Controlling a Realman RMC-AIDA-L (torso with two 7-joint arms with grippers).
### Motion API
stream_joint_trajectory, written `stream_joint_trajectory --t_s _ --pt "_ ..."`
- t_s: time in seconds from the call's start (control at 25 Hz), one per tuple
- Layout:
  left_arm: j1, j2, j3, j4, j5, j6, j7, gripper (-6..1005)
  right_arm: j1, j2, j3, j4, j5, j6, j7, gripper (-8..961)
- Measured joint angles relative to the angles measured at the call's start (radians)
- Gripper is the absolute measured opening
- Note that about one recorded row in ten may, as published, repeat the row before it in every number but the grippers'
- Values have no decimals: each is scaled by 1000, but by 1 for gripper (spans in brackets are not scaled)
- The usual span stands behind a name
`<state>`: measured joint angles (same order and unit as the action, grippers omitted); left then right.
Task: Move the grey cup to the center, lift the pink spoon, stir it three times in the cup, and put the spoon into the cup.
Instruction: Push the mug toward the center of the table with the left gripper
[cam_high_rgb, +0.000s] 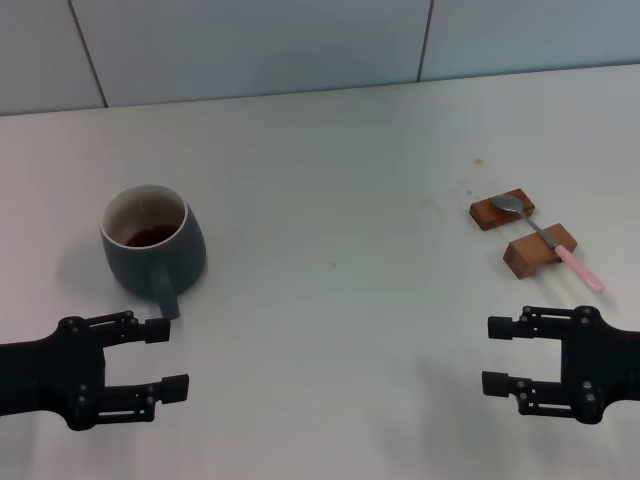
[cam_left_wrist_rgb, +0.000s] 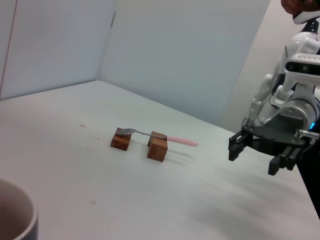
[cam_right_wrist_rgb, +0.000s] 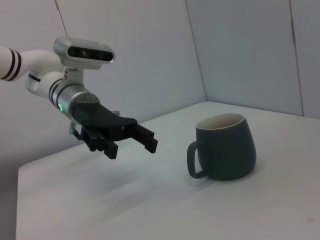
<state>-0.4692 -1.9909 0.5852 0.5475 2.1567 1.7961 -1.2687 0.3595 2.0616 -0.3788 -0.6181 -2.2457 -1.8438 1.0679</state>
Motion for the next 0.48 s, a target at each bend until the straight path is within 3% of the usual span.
stream_joint_trajectory --t_s 0.44,0.48 --pt "1 -10 4 5 6 -27 4 628 6 0 0 0 2 0 0 662" --pt "2 -11 4 7 6 -30 2 589 6 0 0 0 2 0 0 662"
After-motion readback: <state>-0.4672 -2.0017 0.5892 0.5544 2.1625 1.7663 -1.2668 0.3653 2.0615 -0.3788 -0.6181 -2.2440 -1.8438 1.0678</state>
